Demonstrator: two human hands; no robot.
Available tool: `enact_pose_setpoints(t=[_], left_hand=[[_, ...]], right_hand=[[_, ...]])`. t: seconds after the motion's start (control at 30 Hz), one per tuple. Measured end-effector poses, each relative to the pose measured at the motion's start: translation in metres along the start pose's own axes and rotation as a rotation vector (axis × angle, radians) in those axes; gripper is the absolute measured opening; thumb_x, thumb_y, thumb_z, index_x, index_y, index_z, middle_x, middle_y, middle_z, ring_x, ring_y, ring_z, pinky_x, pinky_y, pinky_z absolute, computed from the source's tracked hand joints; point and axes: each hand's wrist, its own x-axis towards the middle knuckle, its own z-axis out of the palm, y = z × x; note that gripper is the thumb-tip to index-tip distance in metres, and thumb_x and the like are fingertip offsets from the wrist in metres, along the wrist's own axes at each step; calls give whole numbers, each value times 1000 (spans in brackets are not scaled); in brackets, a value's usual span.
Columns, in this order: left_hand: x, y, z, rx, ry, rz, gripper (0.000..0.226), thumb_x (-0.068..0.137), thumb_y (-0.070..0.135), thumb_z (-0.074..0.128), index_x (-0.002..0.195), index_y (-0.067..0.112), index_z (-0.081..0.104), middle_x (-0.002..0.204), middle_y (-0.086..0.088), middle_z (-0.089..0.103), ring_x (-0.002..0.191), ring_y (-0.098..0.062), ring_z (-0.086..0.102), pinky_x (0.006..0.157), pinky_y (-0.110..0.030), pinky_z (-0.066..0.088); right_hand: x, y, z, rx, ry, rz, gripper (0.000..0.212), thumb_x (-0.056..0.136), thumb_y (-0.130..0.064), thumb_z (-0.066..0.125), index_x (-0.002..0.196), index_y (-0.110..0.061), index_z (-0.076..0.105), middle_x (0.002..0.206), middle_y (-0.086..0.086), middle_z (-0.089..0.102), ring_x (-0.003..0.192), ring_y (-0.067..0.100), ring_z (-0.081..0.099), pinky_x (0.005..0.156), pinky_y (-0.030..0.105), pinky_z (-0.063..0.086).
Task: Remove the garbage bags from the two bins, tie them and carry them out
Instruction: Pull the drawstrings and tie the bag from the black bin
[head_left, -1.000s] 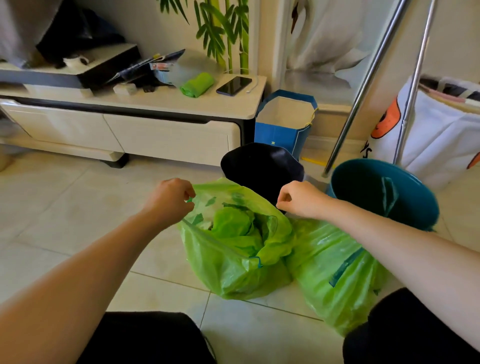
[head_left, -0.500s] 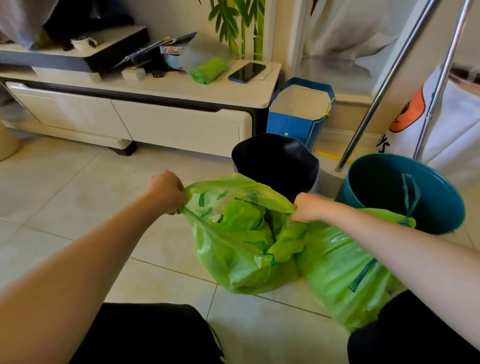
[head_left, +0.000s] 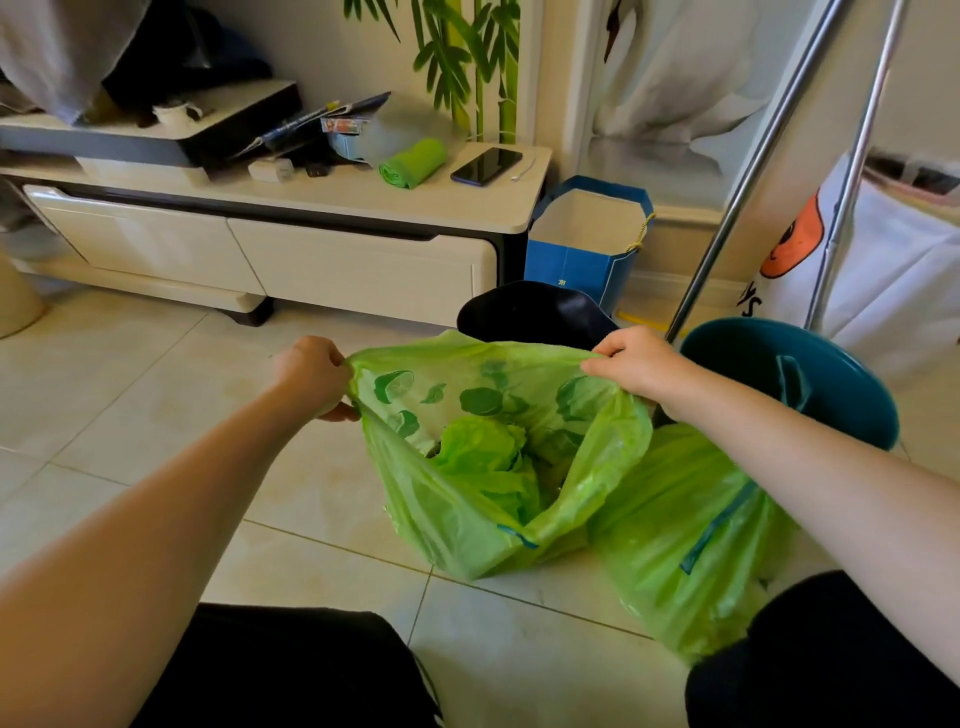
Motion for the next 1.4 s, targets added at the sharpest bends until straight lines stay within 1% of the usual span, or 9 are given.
enact_pose_setpoints(t=[0.17,0.27,0.43,0.53,0.73,1.0,1.13,1.3,1.4], left_hand=[[1,-8,-5,38,48,4,15,96,6,45,99,0,58,72,-14,63,37,-13,63,49,-28,57],[2,-12,-3,163,66,46,16,91,5,48,98,4,62,81,-16,68,65,-26,70,65,-38,61],[-21,-2,14,413,182,503,34,82,8,64,114,12,59,113,-9,57,109,-30,51,85,-43,49],[-45,8,38,409,-35,777,32,83,17,68,114,16,61,110,-3,61,110,-22,50,93,-41,45],[-73,6,77,638,-428,892,48,90,41,60,134,26,50,135,2,53,126,-15,46,103,-34,41],[-74,12,102,800,-463,1089,50,88,35,64,134,23,48,127,2,57,120,-20,49,91,-36,47],[-70,12,104,714,-531,1013,39,92,26,60,130,19,53,123,-1,59,114,-21,55,89,-38,49],[-68,13,102,537,-566,909,25,93,20,57,117,14,64,112,-3,63,103,-19,57,87,-30,45],[-65,12,98,475,-547,859,21,90,21,62,108,12,68,107,-3,66,96,-17,60,84,-27,46]], right_hand=[[-3,8,-13,81,126,-1,9,88,-14,64,96,-11,69,76,-2,60,83,20,57,66,27,43],[-2,11,-14,-64,123,-43,13,90,-12,61,98,-7,70,75,-5,59,83,19,57,71,28,44],[-1,8,0,-334,37,-179,15,87,-13,61,101,-14,66,97,0,62,92,21,59,77,33,46],[5,7,13,-421,14,-267,19,88,-21,60,106,-18,62,110,3,58,96,19,53,82,34,43],[21,-6,41,-462,-26,-381,36,94,-32,49,123,-13,56,124,7,58,115,27,51,97,43,44],[43,-34,67,-867,109,-525,40,97,-37,38,124,-11,53,119,10,61,110,33,51,86,46,44],[50,-42,77,-546,-81,-450,42,98,-34,40,129,-7,51,123,14,61,118,34,50,94,47,45],[59,-41,86,-244,-243,-295,43,97,-30,44,107,8,60,95,29,65,76,29,58,72,35,45],[59,-41,87,-213,-310,-328,37,93,-31,56,97,4,68,80,12,62,77,16,56,76,30,44]])
